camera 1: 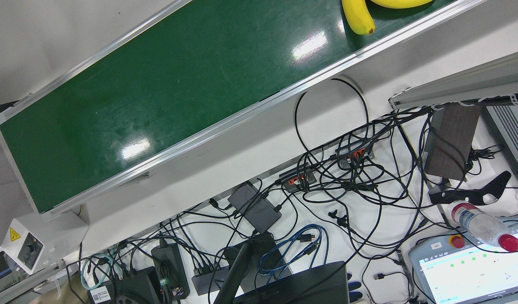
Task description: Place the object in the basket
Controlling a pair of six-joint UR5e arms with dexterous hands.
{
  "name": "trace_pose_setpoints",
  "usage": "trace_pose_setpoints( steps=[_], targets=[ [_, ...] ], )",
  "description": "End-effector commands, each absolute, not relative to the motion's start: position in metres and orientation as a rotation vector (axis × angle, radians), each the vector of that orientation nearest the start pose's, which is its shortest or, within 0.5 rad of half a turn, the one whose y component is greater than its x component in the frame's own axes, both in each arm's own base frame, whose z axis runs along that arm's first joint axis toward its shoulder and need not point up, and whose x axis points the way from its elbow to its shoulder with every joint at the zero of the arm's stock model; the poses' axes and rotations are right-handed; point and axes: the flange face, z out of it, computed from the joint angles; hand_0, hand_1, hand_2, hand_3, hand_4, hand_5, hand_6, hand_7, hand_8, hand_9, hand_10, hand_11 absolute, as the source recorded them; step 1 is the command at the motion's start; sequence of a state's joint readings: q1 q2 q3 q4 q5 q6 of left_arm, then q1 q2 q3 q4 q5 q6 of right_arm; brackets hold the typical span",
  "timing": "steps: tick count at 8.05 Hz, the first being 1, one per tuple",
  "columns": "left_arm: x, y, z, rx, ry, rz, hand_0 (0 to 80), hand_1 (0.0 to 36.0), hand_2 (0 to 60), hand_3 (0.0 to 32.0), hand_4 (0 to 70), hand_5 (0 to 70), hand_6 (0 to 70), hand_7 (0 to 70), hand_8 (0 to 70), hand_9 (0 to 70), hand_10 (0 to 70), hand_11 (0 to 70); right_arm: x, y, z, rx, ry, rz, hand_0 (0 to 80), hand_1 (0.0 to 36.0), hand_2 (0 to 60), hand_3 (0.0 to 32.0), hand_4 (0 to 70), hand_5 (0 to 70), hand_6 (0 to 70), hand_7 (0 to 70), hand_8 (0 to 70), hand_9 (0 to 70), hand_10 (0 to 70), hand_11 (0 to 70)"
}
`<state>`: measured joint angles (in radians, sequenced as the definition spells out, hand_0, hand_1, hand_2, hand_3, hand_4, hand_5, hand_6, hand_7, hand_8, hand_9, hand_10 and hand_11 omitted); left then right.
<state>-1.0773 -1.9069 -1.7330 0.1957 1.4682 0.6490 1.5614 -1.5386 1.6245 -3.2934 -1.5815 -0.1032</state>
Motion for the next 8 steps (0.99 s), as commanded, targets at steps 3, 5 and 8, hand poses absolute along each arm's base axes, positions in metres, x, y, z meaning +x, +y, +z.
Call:
trace_pose_setpoints(
  steps=[3, 5, 8],
  targets=[
    [0.165, -0.611, 0.412, 0.336, 2.073, -1.361, 59.1, 16.1, 0.0, 10.4, 3.5, 4.2, 0.0, 2.7, 6.2, 8.0, 0.8, 3.5, 0.128, -0.499, 0.659, -0.091, 2.210, -2.355, 0.0, 0.0, 0.0, 0.0, 0.0, 0.0, 0.0, 0.0, 0.0, 0.0, 0.0, 0.0],
    [0.162, -0.606, 0.380, 0.416, 2.039, -1.312, 59.1, 16.5, 0.0, 9.4, 3.7, 4.1, 0.0, 2.7, 6.3, 8.1, 0.8, 3.5, 0.128, -0.499, 0.659, -0.091, 2.210, -2.355, 0.0, 0.0, 0.0, 0.0, 0.0, 0.0, 0.0, 0.0, 0.0, 0.0, 0.0, 0.0],
    [0.162, -0.602, 0.372, 0.489, 1.965, -1.280, 64.2, 21.5, 0.0, 7.6, 5.3, 6.2, 0.0, 3.0, 6.8, 8.3, 0.4, 3.4, 0.128, -0.499, 0.659, -0.093, 2.211, -2.355, 0.0, 0.0, 0.0, 0.0, 0.0, 0.0, 0.0, 0.0, 0.0, 0.0, 0.0, 0.0]
  ],
)
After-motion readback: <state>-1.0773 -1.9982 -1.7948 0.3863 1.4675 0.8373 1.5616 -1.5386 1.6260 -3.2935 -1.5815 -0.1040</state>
